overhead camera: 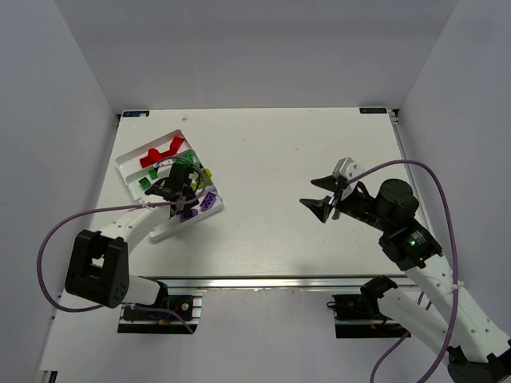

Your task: Sort the legos into containers by color

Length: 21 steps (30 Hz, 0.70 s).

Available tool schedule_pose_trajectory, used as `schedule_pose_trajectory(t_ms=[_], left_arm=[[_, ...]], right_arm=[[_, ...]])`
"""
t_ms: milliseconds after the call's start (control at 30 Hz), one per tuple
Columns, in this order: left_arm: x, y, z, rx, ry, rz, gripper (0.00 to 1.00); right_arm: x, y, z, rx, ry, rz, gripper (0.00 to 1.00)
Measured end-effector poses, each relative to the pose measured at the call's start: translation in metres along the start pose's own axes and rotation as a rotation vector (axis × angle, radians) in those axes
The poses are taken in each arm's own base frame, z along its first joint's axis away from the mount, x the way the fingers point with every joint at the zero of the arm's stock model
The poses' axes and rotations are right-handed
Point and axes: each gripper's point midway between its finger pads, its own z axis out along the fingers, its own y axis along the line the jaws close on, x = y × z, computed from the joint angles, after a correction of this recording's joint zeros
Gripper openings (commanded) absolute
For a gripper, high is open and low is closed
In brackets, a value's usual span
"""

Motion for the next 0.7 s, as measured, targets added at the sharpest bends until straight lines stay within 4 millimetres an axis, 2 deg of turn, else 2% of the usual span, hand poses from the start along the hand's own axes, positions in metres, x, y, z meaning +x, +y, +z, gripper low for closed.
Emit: schedule_pose_trajectory(t_ms=[200,267,300,533,600,633,667,700], left_arm=[[0.001,0.000,0.000,0.001,0.005,-0.007,0.69],[0.003,0.000,0.000,0.000,0.012,-0.004,0.93],[0.004,0.000,-0.001,0.000,0.016,-0.002,0.95],[0.002,0.001,-0.006,0.008,0.014,-0.011,0.98],[0.000,0.000,-0.009,0.018,0.007,-0.013,0.98],[-0.002,-0.001,-0.011,0.025,0.001,-0.010,0.98],[-0.005,-0.001,-0.013,0.034,-0.007,-0.005,0.98],[-0.008,-0.003,-0.017,0.051,-0.016,0.003,0.98]], right_arm=[[0.000,0.000,-0.001,0.001,-0.001,-0.003,0.64],[0.000,0.000,-0.001,0.001,-0.001,-0.003,0.64],[0.000,0.000,-0.001,0.001,-0.001,-0.003,0.64],[0.000,0.000,-0.001,0.001,-0.001,-0.003,0.64],[0.000,0.000,-0.001,0.002,-0.001,-0.003,0.68],[0.000,-0.001,-0.001,0.006,0.000,-0.002,0.73],[0.000,-0.002,-0.001,0.013,0.001,0.000,0.87],[0.001,-0.004,0.000,0.024,0.000,0.005,0.89]])
